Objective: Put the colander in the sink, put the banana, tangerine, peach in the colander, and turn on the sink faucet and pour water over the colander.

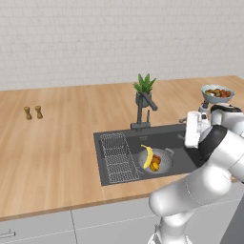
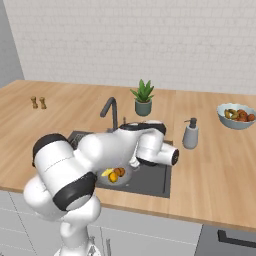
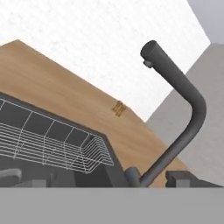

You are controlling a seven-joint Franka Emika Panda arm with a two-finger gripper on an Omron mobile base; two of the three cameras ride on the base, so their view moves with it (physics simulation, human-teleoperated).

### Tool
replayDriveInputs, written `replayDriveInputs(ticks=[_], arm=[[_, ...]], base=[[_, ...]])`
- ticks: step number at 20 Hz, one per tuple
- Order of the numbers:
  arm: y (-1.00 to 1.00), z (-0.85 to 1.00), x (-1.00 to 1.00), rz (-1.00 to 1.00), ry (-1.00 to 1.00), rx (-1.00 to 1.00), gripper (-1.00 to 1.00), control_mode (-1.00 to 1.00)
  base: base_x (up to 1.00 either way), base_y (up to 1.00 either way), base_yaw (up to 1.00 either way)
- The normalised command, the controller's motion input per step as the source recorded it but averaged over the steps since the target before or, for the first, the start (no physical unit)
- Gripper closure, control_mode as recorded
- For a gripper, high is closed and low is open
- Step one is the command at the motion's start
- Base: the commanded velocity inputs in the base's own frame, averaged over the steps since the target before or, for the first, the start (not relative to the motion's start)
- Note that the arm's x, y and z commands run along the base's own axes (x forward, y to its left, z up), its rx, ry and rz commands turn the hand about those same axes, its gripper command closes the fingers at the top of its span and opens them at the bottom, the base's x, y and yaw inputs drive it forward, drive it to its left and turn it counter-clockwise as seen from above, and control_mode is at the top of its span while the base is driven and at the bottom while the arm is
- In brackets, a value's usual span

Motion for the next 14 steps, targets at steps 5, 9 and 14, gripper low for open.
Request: replayDriveInputs(ticks=[5, 9, 14], arm=[[0.16, 0.01, 0.11, -0.26, 0.29, 0.08, -1.00, -1.00], [0.00, -0.01, 0.00, -0.41, 0.06, 0.23, -1.00, -1.00], [0.15, 0.00, 0.16, -0.28, 0.00, 0.15, -1.00, -1.00]], base=[[0.00, 0.00, 0.00], [0.00, 0.00, 0.00], [0.00, 0.00, 0.00]])
